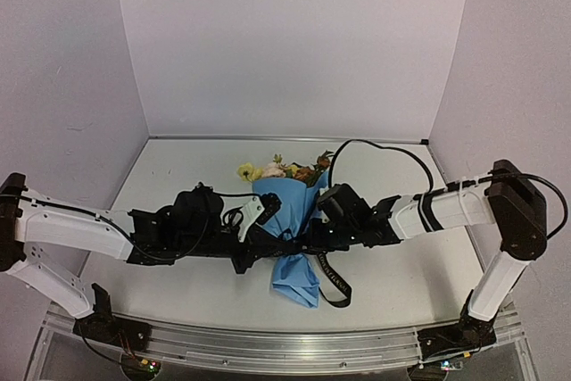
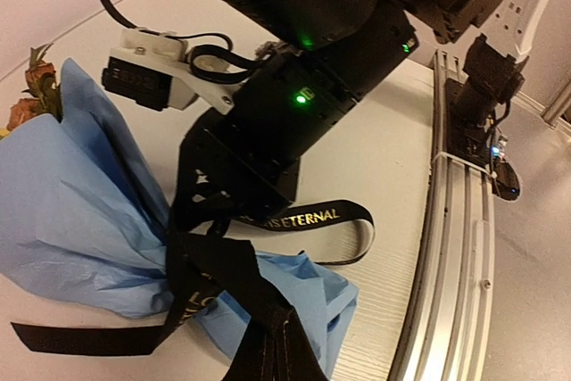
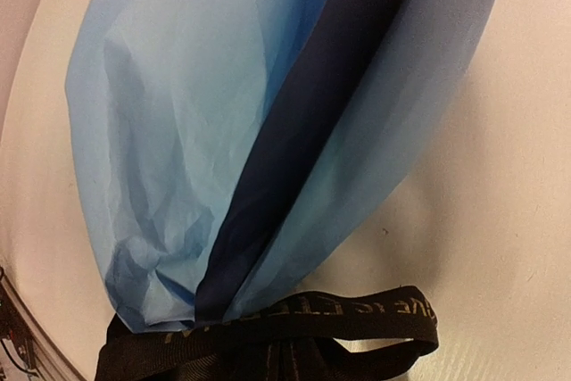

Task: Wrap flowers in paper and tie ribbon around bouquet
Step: Cross the half-tied ribbon over the folded bouquet.

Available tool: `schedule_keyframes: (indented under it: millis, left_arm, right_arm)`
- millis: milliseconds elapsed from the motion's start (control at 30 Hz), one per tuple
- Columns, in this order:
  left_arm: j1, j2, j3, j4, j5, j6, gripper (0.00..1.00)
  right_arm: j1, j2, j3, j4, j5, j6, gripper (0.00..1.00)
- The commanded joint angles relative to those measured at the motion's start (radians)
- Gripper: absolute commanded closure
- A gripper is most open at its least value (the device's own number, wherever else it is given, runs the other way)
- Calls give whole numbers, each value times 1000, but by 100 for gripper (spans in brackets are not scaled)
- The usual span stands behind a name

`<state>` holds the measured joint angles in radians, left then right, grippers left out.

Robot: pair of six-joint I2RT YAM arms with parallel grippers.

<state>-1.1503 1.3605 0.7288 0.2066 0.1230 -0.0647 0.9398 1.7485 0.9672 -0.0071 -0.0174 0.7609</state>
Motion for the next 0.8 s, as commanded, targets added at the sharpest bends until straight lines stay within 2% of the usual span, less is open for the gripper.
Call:
schedule_keyframes:
  millis: [0,333,400,467,600,767]
  left_arm:
    - [-33,6,23,-15,114,5,100]
    - [-93,193,139,-86,141,52,96]
    - [-94,209,153,-89,136,54,88]
    - [-95,205,152,-84,114,50,76]
    - [-95,149,121,-45,60,37,58]
    - [-89,74,76,-2,11,13,48]
  right_arm:
    - [5,-4,-36,120,75,2,100]
    - [5,2,-85,257,54,-19,100]
    - [4,0,-95,280,49,-29,100]
    - [4,-2,-105,303,46,-38,100]
    - [6,-6,-114,325,32,-49,100]
    - [6,-3,-121,338,28,-54,100]
